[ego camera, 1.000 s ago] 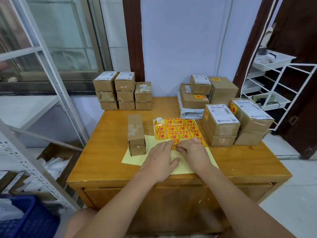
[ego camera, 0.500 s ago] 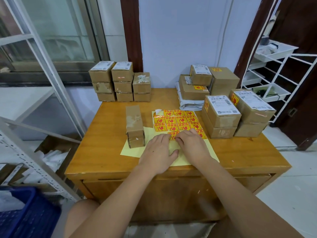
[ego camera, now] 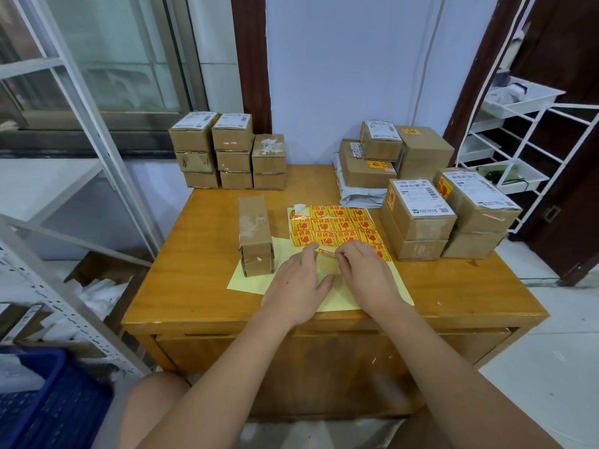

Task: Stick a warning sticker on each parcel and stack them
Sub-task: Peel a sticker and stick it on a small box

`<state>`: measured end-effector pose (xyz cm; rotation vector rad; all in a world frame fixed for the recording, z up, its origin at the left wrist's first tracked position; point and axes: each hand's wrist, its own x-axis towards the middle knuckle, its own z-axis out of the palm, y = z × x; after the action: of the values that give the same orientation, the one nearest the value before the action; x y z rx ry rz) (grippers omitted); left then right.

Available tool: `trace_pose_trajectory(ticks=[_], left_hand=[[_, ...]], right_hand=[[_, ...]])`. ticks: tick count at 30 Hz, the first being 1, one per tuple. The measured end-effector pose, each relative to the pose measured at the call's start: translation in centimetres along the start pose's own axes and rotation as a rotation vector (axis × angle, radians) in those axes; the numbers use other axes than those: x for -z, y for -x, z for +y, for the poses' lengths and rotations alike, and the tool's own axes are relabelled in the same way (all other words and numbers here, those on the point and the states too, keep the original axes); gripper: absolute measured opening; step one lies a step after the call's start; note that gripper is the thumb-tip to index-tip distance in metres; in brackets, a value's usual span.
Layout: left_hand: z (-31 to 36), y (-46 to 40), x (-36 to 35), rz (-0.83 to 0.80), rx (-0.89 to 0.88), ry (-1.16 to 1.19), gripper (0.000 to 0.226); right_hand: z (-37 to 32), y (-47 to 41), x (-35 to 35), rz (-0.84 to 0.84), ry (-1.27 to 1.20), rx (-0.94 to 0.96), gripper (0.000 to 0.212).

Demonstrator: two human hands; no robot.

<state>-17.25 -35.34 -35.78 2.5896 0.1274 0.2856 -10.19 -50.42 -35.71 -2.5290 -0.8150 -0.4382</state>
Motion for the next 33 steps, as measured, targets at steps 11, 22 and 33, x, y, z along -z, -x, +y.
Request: trace_pose_trajectory(ticks=[11, 22, 33], left_hand=[[-1.1, -0.4, 0.2, 0.026, -0.061, 0.162, 0.039], [-0.9, 0.3, 0.9, 0.124, -0.041, 0.344, 0.038], [-0.3, 0.7, 1.4, 0.199, 0.015, 0.35, 0.039]], right_hand=[[0.2, 0.4, -0.4, 0.141, 0.019, 0.151, 0.004], [-0.1, 0.6, 0.1, 0.079, -0.094, 0.093, 0.04], [-0.2, 0.5, 0.0, 0.25, -0.015, 0.15, 0.013]])
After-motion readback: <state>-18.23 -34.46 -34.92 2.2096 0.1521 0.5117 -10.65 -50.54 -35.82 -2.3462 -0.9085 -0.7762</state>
